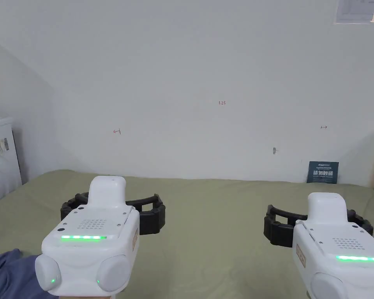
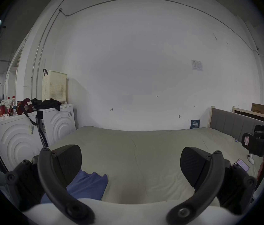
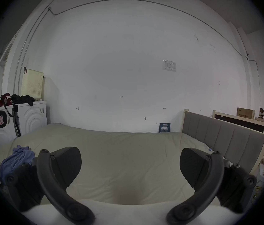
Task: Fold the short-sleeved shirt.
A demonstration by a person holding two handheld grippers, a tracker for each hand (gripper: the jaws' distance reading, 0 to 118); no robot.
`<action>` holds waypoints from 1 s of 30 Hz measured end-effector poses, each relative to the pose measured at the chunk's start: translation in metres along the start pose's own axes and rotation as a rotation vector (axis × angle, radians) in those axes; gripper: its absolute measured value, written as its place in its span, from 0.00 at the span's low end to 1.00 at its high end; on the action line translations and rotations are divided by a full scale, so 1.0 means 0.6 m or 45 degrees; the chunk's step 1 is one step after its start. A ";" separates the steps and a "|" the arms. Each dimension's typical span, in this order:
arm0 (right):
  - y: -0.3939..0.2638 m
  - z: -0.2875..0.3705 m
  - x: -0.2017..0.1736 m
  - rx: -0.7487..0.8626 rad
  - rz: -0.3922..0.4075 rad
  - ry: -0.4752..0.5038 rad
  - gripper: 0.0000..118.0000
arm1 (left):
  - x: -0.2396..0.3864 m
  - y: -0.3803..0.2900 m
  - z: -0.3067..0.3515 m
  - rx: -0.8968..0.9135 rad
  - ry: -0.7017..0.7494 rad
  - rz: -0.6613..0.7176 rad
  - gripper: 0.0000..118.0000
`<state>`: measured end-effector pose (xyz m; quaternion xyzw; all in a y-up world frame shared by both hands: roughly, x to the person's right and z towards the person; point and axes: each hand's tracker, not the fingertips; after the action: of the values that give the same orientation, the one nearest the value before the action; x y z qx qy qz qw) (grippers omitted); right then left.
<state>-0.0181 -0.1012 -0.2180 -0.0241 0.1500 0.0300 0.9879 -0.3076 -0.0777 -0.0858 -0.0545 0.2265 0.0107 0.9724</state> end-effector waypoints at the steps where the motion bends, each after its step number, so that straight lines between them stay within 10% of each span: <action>1: 0.000 0.000 0.000 -0.002 0.001 -0.001 1.00 | 0.000 0.000 0.000 0.001 0.002 -0.001 1.00; 10: -0.007 -0.006 0.002 -0.018 0.005 -0.015 1.00 | 0.000 -0.001 -0.004 -0.006 0.014 -0.016 1.00; 12: -0.007 -0.005 0.003 -0.038 0.016 -0.013 0.93 | -0.001 -0.002 -0.003 -0.004 0.015 -0.015 0.84; 14: -0.009 -0.003 0.002 -0.045 0.030 0.003 0.49 | -0.001 -0.004 -0.003 -0.004 0.021 -0.026 0.42; 15: -0.011 -0.002 0.001 -0.048 0.042 0.003 0.02 | -0.001 -0.005 -0.005 -0.005 0.015 -0.027 0.04; 30: -0.008 -0.009 -0.001 -0.044 0.046 -0.010 0.01 | -0.013 -0.025 -0.023 -0.059 -0.016 -0.031 0.00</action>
<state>-0.0197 -0.1065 -0.2227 -0.0383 0.1461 0.0507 0.9872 -0.3202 -0.0941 -0.0929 -0.0796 0.2193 0.0044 0.9724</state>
